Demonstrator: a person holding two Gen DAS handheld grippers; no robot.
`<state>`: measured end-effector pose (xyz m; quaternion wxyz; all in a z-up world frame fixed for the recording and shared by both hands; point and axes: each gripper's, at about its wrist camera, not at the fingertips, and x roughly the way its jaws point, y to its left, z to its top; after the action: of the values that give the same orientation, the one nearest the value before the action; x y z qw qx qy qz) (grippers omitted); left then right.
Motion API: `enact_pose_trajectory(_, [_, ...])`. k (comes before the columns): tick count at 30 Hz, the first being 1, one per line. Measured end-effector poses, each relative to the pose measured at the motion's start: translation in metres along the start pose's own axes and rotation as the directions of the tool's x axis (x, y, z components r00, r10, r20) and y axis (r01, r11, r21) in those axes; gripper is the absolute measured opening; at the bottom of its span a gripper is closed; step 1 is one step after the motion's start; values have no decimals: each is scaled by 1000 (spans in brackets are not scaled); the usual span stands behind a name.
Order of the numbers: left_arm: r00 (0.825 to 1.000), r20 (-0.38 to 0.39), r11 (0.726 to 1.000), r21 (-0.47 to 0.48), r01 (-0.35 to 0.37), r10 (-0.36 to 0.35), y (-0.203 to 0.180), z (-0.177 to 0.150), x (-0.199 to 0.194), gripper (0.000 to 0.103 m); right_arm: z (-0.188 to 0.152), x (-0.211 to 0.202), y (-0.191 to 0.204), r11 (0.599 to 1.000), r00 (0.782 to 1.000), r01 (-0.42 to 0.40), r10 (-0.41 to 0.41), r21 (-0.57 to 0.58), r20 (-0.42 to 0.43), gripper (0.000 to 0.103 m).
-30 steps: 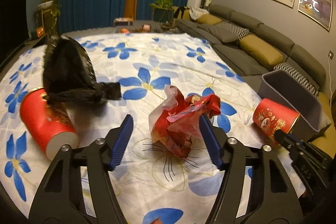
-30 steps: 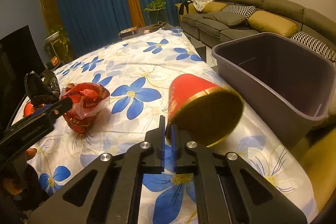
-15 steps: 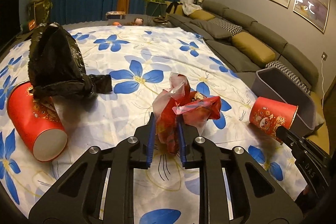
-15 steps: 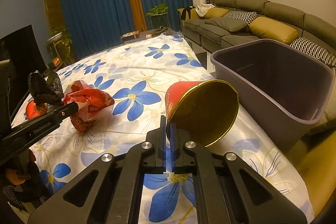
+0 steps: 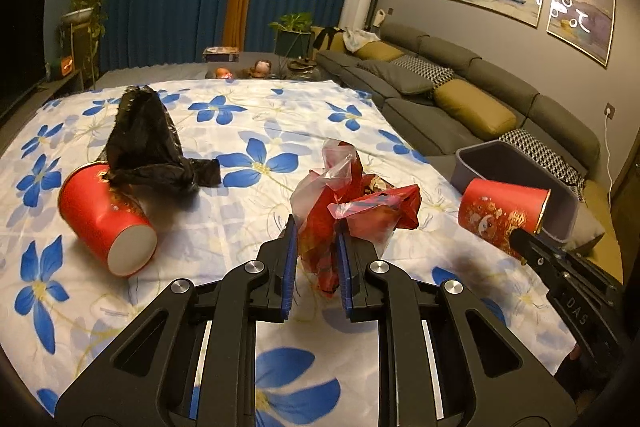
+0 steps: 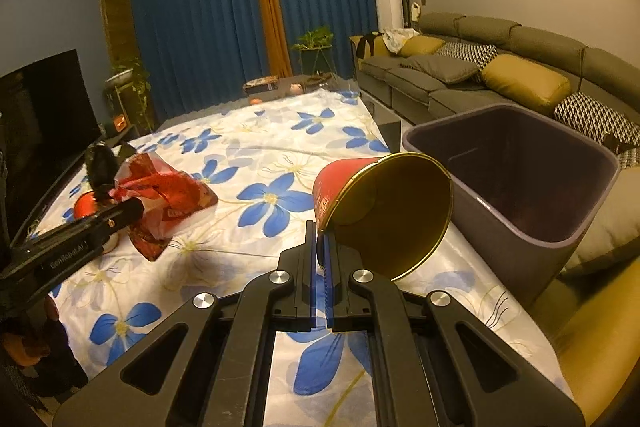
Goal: Collect trash
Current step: 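Lift the red can and red wrapper toward the gray bin with both tools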
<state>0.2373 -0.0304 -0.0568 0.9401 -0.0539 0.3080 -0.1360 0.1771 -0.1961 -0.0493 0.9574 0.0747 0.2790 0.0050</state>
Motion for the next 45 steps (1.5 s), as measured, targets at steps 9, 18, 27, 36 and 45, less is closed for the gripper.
enact_pose_trajectory(9, [999,35,1000,20,-11,11,-12,-1,-26,17,3,-27,3,1000,999,-15,16,-27,47,4])
enact_pose_trajectory(18, [999,51,999,43,-3,1,-29,0,-34,17,5,-41,-3,999,997,-20,22,-37,69,4])
enact_pose_trajectory(27, [998,52,998,61,18,-21,-47,2,-29,17,8,-45,-17,999,997,-5,8,-36,80,4])
enact_pose_trajectory(36, [998,50,995,86,45,-49,-67,6,-21,17,13,-47,-30,999,995,23,-20,-31,94,4])
enact_pose_trajectory(45, [995,43,989,119,84,-90,-93,14,-9,17,20,-46,-50,997,992,67,-64,-24,106,4])
